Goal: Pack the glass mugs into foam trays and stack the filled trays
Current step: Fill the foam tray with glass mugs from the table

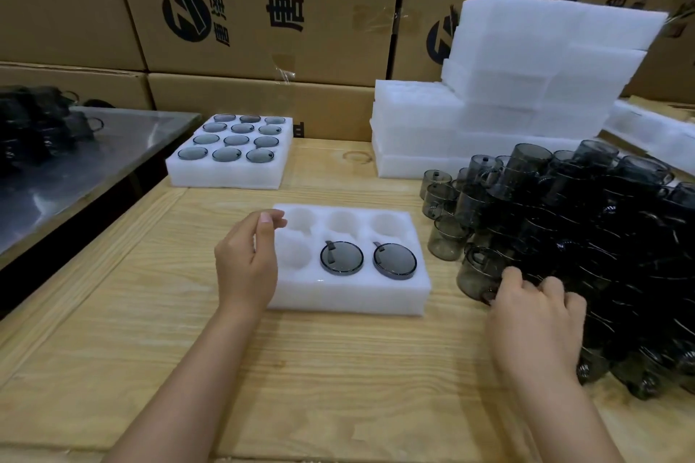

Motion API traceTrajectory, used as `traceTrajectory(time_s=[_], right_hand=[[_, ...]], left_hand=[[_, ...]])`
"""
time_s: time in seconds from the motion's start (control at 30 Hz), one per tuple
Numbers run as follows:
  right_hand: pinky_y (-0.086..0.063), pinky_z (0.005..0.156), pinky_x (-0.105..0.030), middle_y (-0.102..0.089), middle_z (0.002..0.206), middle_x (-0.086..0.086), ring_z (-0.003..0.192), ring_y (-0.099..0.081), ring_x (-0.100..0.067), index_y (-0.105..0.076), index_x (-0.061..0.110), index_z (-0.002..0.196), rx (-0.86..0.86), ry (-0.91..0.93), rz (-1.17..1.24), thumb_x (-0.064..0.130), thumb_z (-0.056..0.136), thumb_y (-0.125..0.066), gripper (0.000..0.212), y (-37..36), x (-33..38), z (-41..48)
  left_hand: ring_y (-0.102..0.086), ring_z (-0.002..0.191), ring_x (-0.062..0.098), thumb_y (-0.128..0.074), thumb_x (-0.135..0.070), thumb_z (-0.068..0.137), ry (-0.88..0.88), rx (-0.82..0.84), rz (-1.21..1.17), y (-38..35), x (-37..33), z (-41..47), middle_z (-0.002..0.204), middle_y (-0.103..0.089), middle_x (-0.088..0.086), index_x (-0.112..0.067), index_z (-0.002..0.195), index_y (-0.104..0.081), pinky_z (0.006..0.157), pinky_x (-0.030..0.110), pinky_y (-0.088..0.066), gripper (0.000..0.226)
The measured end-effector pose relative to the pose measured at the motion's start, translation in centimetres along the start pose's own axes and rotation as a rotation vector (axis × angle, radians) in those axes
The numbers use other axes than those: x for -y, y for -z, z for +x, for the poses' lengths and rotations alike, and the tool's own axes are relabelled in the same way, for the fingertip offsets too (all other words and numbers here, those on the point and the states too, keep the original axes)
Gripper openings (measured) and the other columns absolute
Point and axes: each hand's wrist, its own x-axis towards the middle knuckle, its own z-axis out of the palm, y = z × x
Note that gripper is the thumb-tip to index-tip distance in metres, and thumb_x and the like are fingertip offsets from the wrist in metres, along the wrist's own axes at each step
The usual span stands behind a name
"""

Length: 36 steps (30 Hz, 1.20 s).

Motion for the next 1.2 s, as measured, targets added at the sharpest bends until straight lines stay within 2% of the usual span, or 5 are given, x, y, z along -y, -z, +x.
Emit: traceTrajectory(time_s=[0.37, 0.53, 0.67, 0.87, 1.2], right_hand=[[-0.023, 0.091, -0.038, -0.055, 0.113, -0.004, 0.107, -0.042, -0.028, -0.062, 0.020, 0.118, -0.047, 0.179, 0.234, 0.018, 0.077, -0.066, 0.041, 0.3, 1.8, -1.9], [-0.018, 0.113, -0.029, -0.009, 0.152, 0.003, 0.138, -0.008, -0.019, -0.012, 0.026, 0.149, 0.243, 0.361, 0.335, 0.023, 0.091, -0.042, 0.066, 0.6, 0.4, -1.7], [-0.021, 0.107, -0.022, -0.022, 0.146, 0.009, 0.130, -0.022, -0.014, -0.016, 0.031, 0.149, 0.237, 0.408, 0.405, 0.029, 0.094, -0.051, 0.065, 2.4, -0.9, -1.2], [-0.020, 0.096, -0.004, -0.049, 0.123, 0.007, 0.110, -0.040, -0.011, -0.051, 0.009, 0.134, -0.206, 0.629, 0.808, 0.019, 0.079, -0.074, 0.060, 7.4, 2.4, 0.4], [-0.042, 0.096, -0.025, -0.053, 0.133, 0.006, 0.110, -0.052, -0.010, -0.048, 0.020, 0.137, 0.434, 0.843, 1.059, 0.025, 0.088, -0.065, 0.052, 6.4, 15.1, 5.0]], left_hand=[[-0.064, 0.090, 0.018, -0.040, -0.014, 0.098, 0.512, -0.070, -0.656, 0.9, 1.7, 2.4, 0.088, -0.069, 0.006, -0.011, 0.094, -0.065, 0.081, 0.026, -0.051, 0.025], [-0.058, 0.103, 0.020, -0.038, -0.022, 0.100, 0.679, 0.073, -0.752, 0.5, 2.9, 2.6, 0.109, -0.063, 0.008, -0.011, 0.119, -0.055, 0.094, 0.031, -0.046, 0.028], [-0.068, 0.084, 0.011, -0.046, -0.009, 0.096, 0.634, 0.167, -0.759, 0.0, 2.9, 2.2, 0.092, -0.073, -0.003, -0.014, 0.105, -0.062, 0.074, 0.024, -0.055, 0.019], [-0.065, 0.083, 0.013, -0.035, 0.014, 0.087, 0.686, 0.181, -0.655, 0.2, 3.0, 2.3, 0.101, -0.066, 0.001, -0.004, 0.121, -0.057, 0.065, 0.019, -0.055, 0.044], [-0.058, 0.116, 0.037, -0.034, 0.013, 0.082, 0.698, 0.277, -0.622, 0.6, 2.9, 2.4, 0.124, -0.063, 0.019, 0.000, 0.126, -0.059, 0.104, 0.049, -0.042, 0.052]])
